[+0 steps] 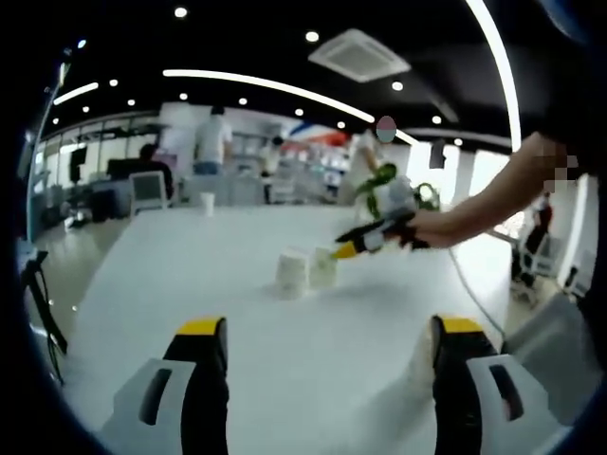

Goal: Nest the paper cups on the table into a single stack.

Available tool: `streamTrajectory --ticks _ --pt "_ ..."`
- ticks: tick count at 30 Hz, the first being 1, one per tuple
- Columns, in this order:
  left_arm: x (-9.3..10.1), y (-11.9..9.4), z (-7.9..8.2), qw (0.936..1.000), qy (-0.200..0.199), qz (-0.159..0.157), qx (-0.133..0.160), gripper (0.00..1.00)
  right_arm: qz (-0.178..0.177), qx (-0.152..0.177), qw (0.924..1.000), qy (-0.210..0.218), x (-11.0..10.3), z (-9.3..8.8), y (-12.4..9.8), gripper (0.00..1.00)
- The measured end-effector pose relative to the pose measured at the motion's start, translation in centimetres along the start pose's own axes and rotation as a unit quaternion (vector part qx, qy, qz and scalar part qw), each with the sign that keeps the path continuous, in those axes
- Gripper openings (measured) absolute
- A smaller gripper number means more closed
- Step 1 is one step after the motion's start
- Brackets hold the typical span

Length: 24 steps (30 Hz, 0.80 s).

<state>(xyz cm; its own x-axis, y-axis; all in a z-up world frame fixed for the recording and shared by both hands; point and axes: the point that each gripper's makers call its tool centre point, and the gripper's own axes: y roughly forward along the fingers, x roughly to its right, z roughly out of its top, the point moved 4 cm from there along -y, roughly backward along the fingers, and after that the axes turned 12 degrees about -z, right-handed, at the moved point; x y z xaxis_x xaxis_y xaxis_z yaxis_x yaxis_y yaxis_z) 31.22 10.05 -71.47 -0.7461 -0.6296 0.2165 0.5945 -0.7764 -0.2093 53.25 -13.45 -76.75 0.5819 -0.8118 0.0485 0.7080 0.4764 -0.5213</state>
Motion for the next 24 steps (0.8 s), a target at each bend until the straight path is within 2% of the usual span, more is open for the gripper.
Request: streamTrajectory --ticks 7,11,17,20,24 --pt "-0.4 -0.3 0.4 1.0000 0.000 0.005 0.003 0.87 0.007 -0.012 0.9997 -0.018 0.1 -0.1 0.9 0.56" --pt "-0.5 -0.2 0.4 1.0000 0.000 0.005 0.001 0.86 0.010 -0.015 0.9998 -0.010 0.5 -0.1 1.5 0.54" --pt "-0.8 0.1 0.6 1.0000 -0.003 0.004 0.002 0.86 0.018 -0.029 0.9993 -0.016 0.9 -0.6 2.2 0.42" --pt "-1.0 0.2 0.7 1.0000 -0.003 0.002 0.001 0.86 0.022 -0.029 0.9988 -0.032 1.1 -0.4 2.5 0.36" --pt "-1.2 0.3 1.0 1.0000 -0.001 0.000 0.000 0.86 0.021 -0.029 0.9989 -0.032 1.4 -0.2 2.9 0.35"
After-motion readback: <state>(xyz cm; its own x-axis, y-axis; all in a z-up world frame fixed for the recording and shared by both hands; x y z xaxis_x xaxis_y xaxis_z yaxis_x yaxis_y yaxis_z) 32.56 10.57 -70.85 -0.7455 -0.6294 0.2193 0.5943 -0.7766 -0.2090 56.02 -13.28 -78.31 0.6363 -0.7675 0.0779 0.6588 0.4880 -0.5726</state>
